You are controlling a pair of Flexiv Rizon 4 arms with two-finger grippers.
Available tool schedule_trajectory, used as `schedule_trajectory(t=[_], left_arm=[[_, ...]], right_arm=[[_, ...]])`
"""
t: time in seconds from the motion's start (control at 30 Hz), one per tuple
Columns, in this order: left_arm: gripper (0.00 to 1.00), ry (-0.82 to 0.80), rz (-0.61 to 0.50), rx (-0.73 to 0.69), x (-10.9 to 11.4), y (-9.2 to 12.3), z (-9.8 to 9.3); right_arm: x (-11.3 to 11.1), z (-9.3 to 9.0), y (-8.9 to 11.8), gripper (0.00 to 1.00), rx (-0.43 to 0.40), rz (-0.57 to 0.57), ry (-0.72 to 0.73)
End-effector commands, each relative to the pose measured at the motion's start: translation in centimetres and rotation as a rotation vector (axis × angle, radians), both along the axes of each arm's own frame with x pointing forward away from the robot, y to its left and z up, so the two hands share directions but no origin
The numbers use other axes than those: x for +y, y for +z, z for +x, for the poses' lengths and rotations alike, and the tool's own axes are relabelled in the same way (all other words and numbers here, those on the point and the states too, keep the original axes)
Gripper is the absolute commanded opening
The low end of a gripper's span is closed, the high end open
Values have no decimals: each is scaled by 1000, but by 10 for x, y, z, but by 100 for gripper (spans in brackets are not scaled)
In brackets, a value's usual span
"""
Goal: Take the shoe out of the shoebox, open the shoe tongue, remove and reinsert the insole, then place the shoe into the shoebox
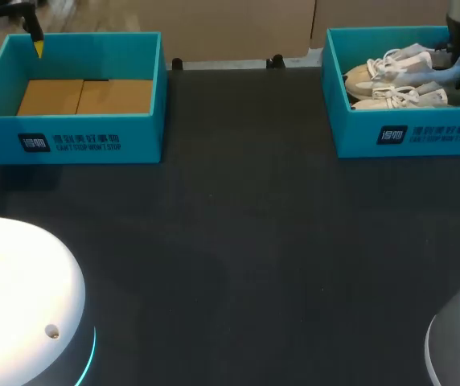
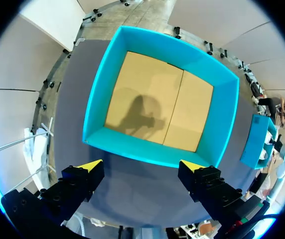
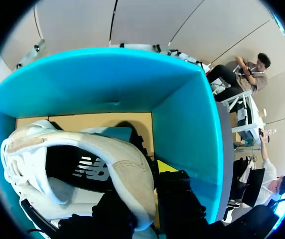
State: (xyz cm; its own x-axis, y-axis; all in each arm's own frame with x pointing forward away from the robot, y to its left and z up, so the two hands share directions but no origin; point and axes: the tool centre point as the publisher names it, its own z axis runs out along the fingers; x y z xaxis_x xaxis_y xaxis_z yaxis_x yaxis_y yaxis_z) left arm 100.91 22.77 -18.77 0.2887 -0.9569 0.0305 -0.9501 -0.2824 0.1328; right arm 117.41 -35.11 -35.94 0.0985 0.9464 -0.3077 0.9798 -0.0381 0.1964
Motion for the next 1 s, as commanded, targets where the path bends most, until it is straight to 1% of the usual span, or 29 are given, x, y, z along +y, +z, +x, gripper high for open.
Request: schedule_trajectory(t=[0.03, 0.37, 0.77, 0.8, 0.83, 1.0], left_arm=[[100, 1, 1, -2, 0, 0, -1], [100, 1, 1, -2, 0, 0, -1], [100, 1, 1, -2, 0, 0, -1], [100, 1, 1, -2, 0, 0, -1], [100, 1, 1, -2, 0, 0, -1], [100, 1, 1, -2, 0, 0, -1]], right_arm=[[-2, 11, -8, 0, 31, 16, -16], [-4, 12, -16, 0, 54, 50, -23], [-4, 9, -16, 0, 72, 66, -27], [-4, 9, -16, 3, 76, 66, -31], [-4, 9, -15, 0, 79, 63, -37], [-6, 8, -16, 0, 83, 63, -57]])
